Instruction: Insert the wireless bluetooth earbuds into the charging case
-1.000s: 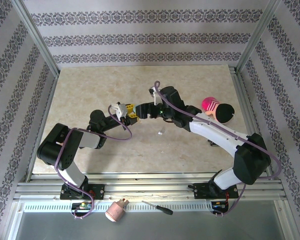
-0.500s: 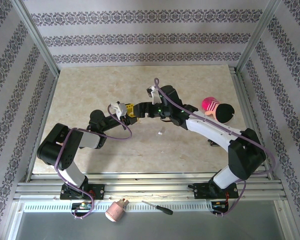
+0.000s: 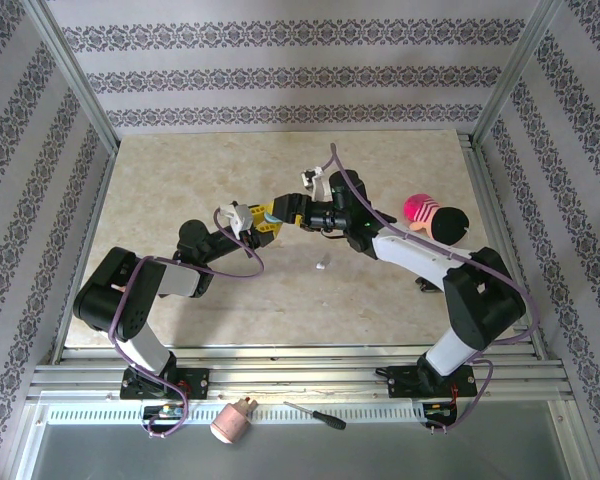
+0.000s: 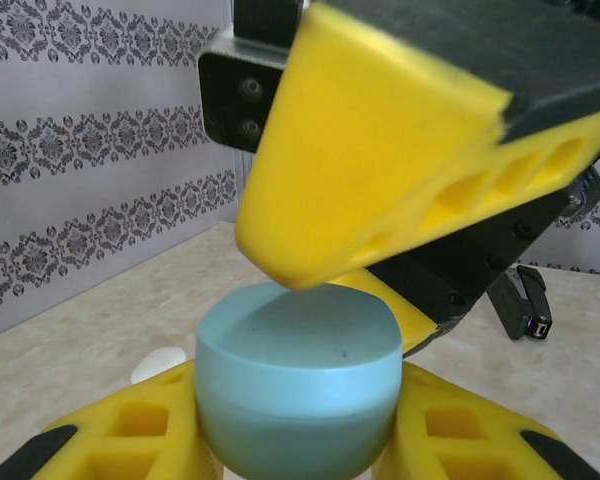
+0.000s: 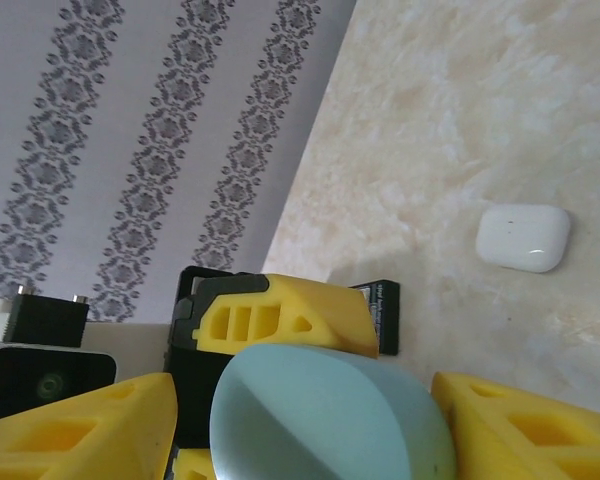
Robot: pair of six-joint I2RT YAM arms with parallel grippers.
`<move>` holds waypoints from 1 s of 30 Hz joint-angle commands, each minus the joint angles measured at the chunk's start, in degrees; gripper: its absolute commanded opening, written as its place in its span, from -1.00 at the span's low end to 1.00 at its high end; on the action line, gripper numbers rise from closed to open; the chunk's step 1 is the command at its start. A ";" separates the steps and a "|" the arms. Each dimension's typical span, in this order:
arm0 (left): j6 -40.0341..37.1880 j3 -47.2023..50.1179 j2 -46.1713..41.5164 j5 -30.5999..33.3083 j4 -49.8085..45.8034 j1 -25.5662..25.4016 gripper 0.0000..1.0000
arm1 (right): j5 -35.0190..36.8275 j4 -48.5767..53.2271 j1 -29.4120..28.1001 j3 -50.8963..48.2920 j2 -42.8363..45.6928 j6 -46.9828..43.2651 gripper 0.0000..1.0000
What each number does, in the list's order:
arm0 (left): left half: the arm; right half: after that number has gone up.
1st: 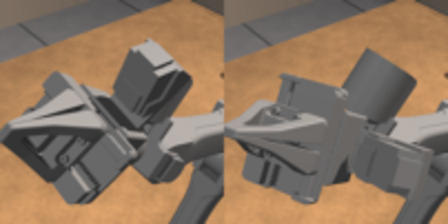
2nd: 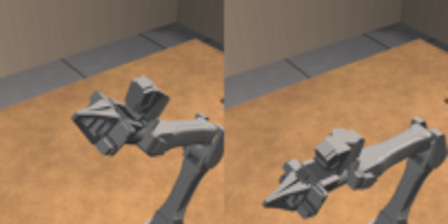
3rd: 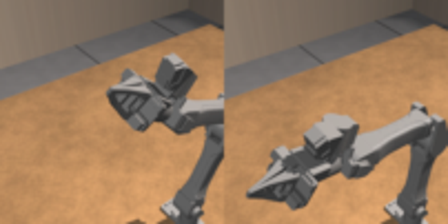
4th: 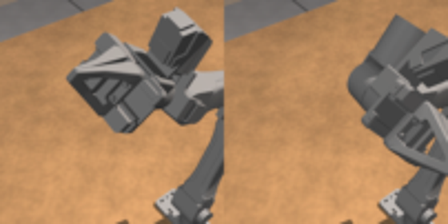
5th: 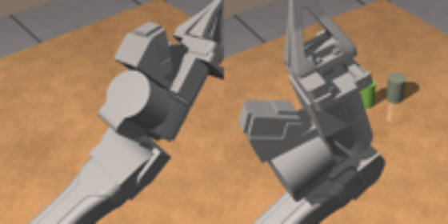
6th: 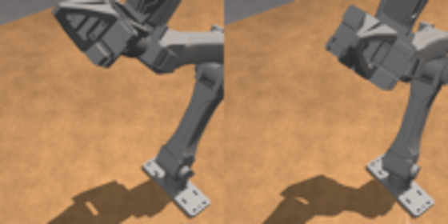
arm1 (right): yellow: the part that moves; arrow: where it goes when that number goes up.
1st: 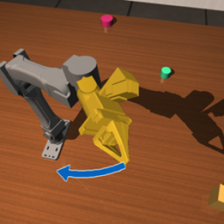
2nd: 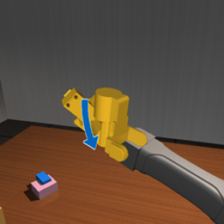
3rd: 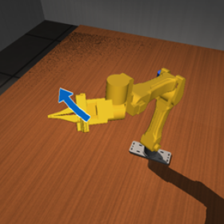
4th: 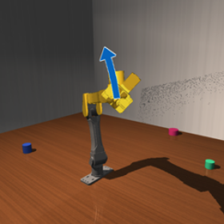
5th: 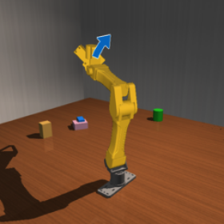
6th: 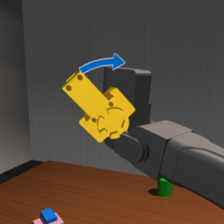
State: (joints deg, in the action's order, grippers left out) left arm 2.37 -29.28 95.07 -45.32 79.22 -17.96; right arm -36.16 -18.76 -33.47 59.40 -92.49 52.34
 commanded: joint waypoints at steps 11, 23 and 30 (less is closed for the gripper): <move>-4.55 -0.08 -1.87 5.15 2.58 -0.57 -0.64 | -8.42 -32.20 1.79 -5.47 -4.80 24.56 -0.13; -4.96 0.07 -1.33 5.68 2.52 -0.58 -0.21 | -5.83 -34.17 2.86 -7.22 -5.01 26.14 -0.63; -6.11 3.27 -2.82 8.32 2.28 -0.43 0.60 | -0.48 -20.68 4.44 -6.33 -3.93 14.71 -0.67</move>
State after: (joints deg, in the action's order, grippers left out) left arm -2.24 -27.70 93.91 -38.68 81.03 -18.04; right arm -39.66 -44.51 -29.98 52.64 -97.86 73.52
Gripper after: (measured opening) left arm 0.793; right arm 0.256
